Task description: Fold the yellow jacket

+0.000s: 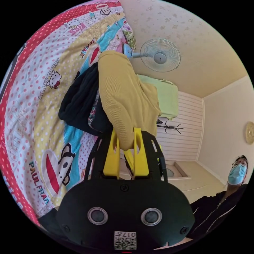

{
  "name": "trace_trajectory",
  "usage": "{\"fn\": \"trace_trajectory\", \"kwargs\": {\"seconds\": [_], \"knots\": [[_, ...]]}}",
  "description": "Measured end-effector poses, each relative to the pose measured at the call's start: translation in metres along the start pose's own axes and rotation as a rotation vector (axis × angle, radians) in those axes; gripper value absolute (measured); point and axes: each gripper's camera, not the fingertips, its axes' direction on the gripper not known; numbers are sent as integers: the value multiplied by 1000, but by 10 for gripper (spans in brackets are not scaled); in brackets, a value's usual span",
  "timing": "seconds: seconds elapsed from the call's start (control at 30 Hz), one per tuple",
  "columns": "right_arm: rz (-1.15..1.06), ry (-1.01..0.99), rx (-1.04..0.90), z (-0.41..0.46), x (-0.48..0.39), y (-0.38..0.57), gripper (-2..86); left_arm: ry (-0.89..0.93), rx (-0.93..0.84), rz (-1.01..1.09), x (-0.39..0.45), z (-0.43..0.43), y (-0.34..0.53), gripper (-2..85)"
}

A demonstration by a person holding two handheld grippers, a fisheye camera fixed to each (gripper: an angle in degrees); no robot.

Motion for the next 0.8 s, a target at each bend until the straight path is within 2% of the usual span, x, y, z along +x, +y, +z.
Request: {"fn": "trace_trajectory", "kwargs": {"seconds": [0.13, 0.23, 0.3, 0.4, 0.57, 0.7, 0.8], "knots": [[41, 6, 32, 28, -16, -17, 210, 4, -13, -9, 7, -4, 3, 77], [198, -26, 132, 27, -35, -20, 128, 42, -13, -30, 15, -10, 4, 71], [269, -89, 170, 25, -55, -21, 93, 95, 28, 32, 46, -20, 0, 67], [219, -142, 178, 28, -108, -45, 70, 44, 35, 197, 116, -19, -20, 66], [205, -379, 209, 24, -189, -125, 53, 70, 22, 394, 226, 13, -66, 66], [35, -409, 162, -4, -256, -155, 49, 114, -2, 580, 311, 32, -67, 66], [-33, -423, 81, -15, -281, -161, 50, 75, -11, 627, 334, 28, -55, 67]]}}
